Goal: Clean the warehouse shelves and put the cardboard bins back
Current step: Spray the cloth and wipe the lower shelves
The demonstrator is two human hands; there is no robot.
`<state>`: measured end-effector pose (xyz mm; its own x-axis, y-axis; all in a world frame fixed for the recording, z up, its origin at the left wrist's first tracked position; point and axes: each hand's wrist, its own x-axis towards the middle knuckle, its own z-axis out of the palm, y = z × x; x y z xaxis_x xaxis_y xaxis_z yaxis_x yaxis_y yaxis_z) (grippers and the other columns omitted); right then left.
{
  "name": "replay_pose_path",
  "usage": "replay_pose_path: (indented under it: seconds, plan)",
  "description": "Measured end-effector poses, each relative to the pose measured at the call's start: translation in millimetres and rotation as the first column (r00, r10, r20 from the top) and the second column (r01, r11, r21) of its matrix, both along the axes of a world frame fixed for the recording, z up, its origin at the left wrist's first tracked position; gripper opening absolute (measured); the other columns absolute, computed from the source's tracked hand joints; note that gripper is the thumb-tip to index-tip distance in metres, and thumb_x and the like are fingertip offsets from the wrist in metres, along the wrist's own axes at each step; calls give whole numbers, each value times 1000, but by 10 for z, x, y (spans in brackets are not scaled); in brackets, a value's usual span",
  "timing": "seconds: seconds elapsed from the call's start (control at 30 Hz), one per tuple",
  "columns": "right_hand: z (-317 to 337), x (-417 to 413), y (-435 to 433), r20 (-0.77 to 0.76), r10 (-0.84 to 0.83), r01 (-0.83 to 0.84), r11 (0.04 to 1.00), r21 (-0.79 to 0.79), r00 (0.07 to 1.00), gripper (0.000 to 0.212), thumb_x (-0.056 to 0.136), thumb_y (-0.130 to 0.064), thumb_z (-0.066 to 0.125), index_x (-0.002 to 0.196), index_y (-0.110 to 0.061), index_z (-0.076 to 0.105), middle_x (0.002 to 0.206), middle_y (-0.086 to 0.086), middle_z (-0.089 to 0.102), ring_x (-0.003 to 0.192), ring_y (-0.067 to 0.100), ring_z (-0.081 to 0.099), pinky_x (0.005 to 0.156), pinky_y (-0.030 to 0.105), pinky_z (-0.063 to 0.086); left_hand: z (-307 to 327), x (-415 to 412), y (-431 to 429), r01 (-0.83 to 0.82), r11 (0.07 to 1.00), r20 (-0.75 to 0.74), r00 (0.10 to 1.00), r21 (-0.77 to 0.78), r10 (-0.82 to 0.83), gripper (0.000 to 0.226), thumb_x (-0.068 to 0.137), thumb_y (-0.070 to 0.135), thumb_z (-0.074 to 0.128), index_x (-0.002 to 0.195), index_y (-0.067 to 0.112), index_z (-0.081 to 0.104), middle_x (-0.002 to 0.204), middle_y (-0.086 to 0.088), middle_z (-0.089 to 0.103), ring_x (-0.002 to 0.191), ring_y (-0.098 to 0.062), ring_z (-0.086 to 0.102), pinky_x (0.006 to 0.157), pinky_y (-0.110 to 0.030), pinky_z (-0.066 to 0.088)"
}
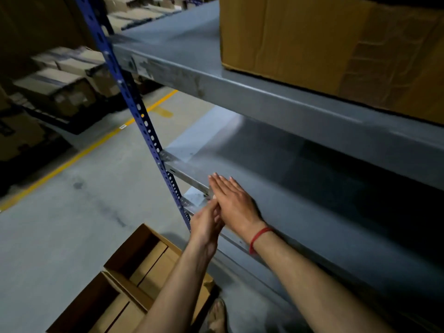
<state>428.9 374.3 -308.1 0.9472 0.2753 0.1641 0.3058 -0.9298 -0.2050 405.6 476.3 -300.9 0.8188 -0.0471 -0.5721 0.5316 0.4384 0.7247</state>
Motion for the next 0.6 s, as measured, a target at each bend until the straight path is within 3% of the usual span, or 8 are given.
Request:
replay_pose_path:
  seconds: [0.1,0.2,0.37,0.5,0.6]
  plan:
    - [122,-63,-290,-73,90,-86,995,50,993,79,97,-31,51,159,-15,5,166,1,7,152,11,12,125,34,10,-77,18,-31,-18,996,30,999,-92,21,30,88,30,73,103,4,68,70,-3,66,61,-13,59,64,-24,52]
    - [114,-164,-479,-116,-3,-2,999,-40,993,80,99,-58,35,159,-20,0,166,-3,-7,152,11,-8,125,38,-1,-78,48,-104,-101,992,7,995,-73,102,23,93,21,70,109,4,70,96,-10,76,82,-17,71,74,-26,59]
    - [59,-170,-439,-141,-67,53,993,-105,988,73,102,-57,27,159,-18,4,166,3,-6,153,17,-11,124,38,-5,-121,124,-181,-186,982,7,982,-13,187,20,96,15,66,112,3,70,95,-7,76,76,-13,70,75,-27,60]
    - [-11,-165,-504,-150,-76,62,994,-94,986,71,102,-60,21,159,-22,3,166,-1,-8,151,13,-15,123,35,-8,-134,235,-336,-349,937,-52,936,-10,348,19,97,12,64,113,3,70,104,-13,75,98,-25,72,95,-39,56]
    - [-49,-125,-503,-138,-65,52,994,-97,988,74,98,-65,9,159,-23,3,165,-1,-9,151,13,-15,123,35,-7,-150,520,-250,-485,872,-25,873,65,488,21,98,13,63,116,4,69,104,-9,74,90,-18,71,82,-29,57]
